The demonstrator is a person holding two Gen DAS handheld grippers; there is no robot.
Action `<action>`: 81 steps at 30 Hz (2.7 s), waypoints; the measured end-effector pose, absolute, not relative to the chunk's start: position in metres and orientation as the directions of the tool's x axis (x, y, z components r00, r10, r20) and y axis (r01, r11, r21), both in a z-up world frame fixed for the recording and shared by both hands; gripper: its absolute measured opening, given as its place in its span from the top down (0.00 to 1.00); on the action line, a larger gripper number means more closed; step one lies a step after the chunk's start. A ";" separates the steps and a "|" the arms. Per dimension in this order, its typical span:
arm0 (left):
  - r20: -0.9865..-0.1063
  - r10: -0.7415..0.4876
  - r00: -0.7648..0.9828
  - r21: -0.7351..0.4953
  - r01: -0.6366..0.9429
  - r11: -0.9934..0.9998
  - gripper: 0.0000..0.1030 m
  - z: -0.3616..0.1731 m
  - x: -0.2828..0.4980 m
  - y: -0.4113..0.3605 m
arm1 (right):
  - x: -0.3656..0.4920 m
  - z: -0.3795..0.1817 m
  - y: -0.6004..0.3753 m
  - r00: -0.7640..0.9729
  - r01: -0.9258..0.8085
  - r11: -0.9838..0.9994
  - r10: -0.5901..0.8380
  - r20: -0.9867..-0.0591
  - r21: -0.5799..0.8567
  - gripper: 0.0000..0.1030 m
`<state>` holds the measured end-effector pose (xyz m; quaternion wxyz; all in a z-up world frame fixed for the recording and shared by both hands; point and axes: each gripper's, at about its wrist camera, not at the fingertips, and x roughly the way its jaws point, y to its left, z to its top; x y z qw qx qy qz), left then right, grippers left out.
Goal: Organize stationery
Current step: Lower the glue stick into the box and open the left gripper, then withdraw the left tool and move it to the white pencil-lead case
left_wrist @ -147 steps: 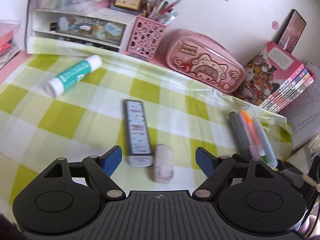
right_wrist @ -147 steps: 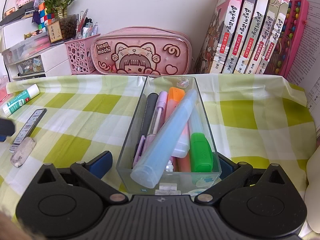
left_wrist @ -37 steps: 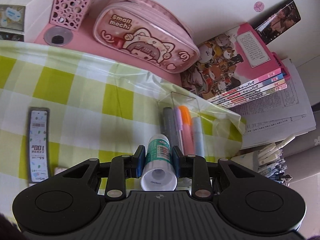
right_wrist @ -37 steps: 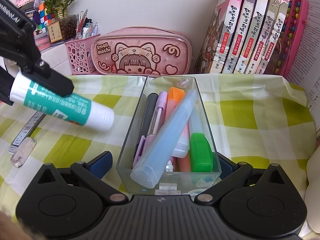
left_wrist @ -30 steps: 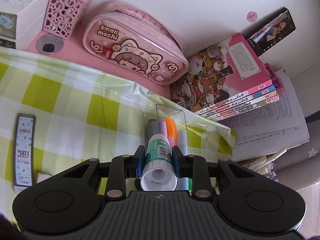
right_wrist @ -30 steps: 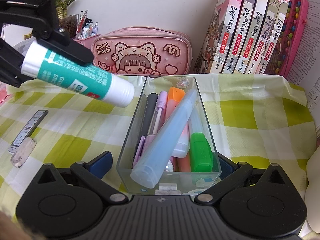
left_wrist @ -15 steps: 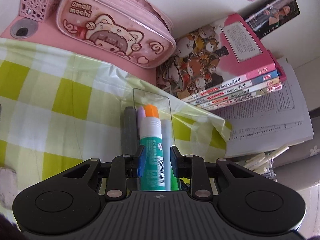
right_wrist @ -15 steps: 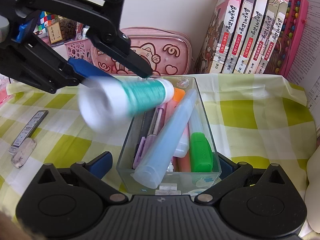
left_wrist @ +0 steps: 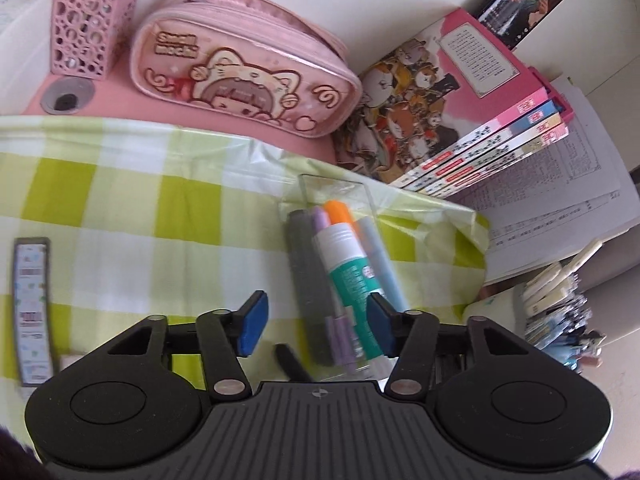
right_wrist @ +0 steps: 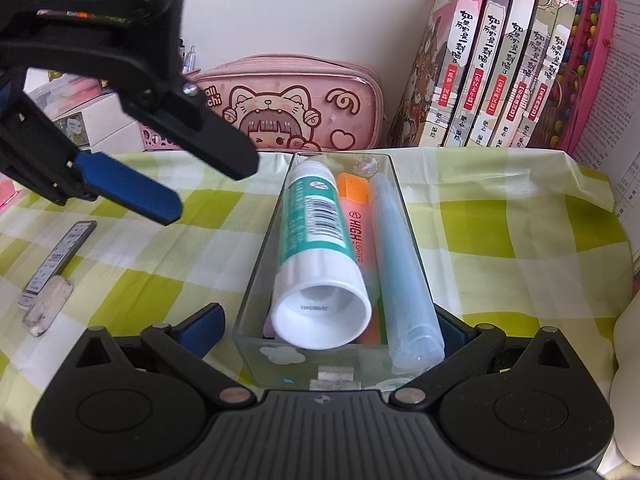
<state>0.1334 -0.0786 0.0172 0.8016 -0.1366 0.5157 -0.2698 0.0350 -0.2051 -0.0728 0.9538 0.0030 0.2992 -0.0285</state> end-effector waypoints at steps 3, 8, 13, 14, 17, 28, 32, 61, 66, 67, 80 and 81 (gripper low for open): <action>-0.773 -0.530 0.349 -0.445 0.297 0.845 0.33 0.013 0.129 -0.064 | 0.035 -0.073 -0.205 0.819 0.056 0.998 -0.053 -0.571 -0.012 0.02; -0.792 -0.466 0.394 -0.368 0.301 0.880 0.24 0.008 0.124 -0.037 | 0.035 -0.073 -0.205 0.819 0.056 0.998 -0.053 -0.571 -0.012 0.02; -0.803 -0.408 0.435 -0.296 0.303 0.906 0.22 0.002 0.118 -0.017 | 0.035 -0.073 -0.205 0.819 0.056 0.998 -0.053 -0.571 -0.012 0.02; -0.803 -0.397 0.444 -0.282 0.305 0.910 0.21 0.001 0.117 -0.014 | 0.035 -0.073 -0.205 0.819 0.056 0.998 -0.053 -0.571 -0.011 0.02; -0.804 -0.370 0.465 -0.243 0.310 0.919 0.20 -0.002 0.112 -0.006 | 0.035 -0.073 -0.205 0.819 0.056 0.998 -0.053 -0.571 -0.012 0.02; -0.806 -0.309 0.505 -0.153 0.327 0.933 0.14 -0.018 0.095 0.023 | 0.035 -0.073 -0.205 0.820 0.056 0.998 -0.053 -0.570 -0.011 0.02; -0.808 -0.305 0.504 -0.151 0.323 0.934 0.13 -0.023 0.090 0.032 | 0.035 -0.073 -0.205 0.820 0.056 0.998 -0.053 -0.570 -0.011 0.02; -0.743 -0.214 0.634 -0.083 0.230 0.970 0.11 -0.034 0.100 0.035 | 0.035 -0.073 -0.205 0.820 0.056 0.998 -0.053 -0.570 -0.012 0.02; -0.745 -0.139 0.653 0.011 0.221 0.975 0.29 -0.034 0.102 0.022 | 0.035 -0.073 -0.204 0.820 0.056 0.998 -0.053 -0.570 -0.011 0.02; -0.743 -0.145 0.653 0.007 0.225 0.974 0.31 -0.034 0.101 0.024 | 0.035 -0.073 -0.204 0.820 0.056 0.998 -0.053 -0.570 -0.011 0.02; -0.731 -0.088 0.677 0.079 0.212 0.974 0.64 -0.030 0.097 0.061 | 0.035 -0.073 -0.204 0.820 0.056 0.998 -0.053 -0.570 -0.012 0.02; -0.730 -0.083 0.679 0.082 0.207 0.975 0.64 -0.030 0.097 0.063 | 0.035 -0.073 -0.204 0.820 0.056 0.998 -0.053 -0.570 -0.012 0.02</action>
